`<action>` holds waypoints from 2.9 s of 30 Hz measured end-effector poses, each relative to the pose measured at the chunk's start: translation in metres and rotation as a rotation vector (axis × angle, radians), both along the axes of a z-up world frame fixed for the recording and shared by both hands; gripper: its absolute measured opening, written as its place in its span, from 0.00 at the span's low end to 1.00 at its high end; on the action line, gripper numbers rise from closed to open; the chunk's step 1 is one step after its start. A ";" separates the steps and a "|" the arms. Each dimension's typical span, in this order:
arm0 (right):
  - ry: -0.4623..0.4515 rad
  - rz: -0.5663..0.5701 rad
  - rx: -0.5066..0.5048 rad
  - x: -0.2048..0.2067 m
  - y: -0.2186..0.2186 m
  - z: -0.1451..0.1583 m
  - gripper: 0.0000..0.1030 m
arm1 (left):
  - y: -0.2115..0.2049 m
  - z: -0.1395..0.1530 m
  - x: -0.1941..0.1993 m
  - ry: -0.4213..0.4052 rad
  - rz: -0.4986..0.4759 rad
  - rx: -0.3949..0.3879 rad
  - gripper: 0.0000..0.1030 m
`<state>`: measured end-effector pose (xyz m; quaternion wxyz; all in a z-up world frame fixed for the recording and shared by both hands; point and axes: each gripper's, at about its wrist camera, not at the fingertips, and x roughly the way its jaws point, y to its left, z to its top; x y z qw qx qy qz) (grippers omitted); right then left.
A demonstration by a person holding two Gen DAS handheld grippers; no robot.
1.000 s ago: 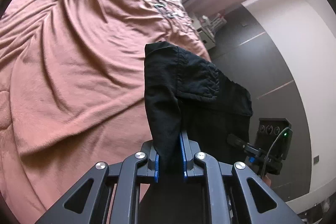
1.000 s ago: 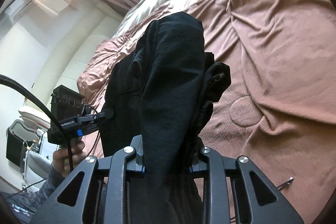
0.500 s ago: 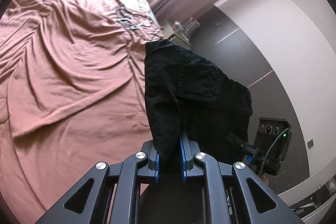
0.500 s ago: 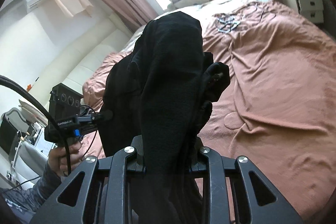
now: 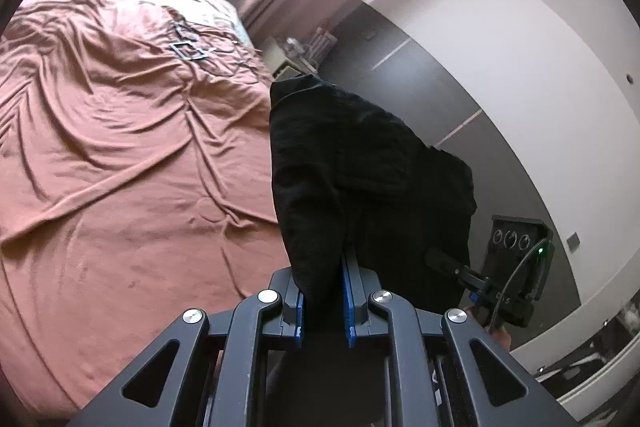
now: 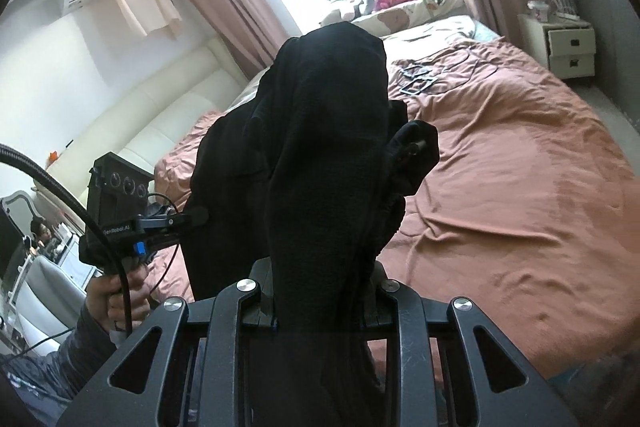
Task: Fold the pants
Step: 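Lift the folded pants with both tools and carry them across the bed, then lower the folded pants onto the bed corner and open both tools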
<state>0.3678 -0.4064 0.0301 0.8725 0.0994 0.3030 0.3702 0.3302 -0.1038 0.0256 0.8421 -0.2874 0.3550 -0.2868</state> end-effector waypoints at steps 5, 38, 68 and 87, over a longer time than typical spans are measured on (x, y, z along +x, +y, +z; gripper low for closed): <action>-0.042 -0.009 -0.009 -0.025 -0.010 0.011 0.22 | -0.017 0.012 -0.011 -0.033 -0.022 -0.002 0.15; -0.140 -0.110 -0.090 0.001 -0.095 0.022 0.22 | -0.173 0.024 0.084 -0.102 -0.229 -0.008 0.15; 0.140 -0.103 -0.313 0.177 -0.101 0.019 0.22 | -0.315 -0.122 0.265 0.191 -0.337 -0.001 0.14; 0.300 -0.250 -0.605 0.267 -0.093 0.002 0.40 | -0.328 -0.194 0.311 0.374 -0.313 0.080 0.18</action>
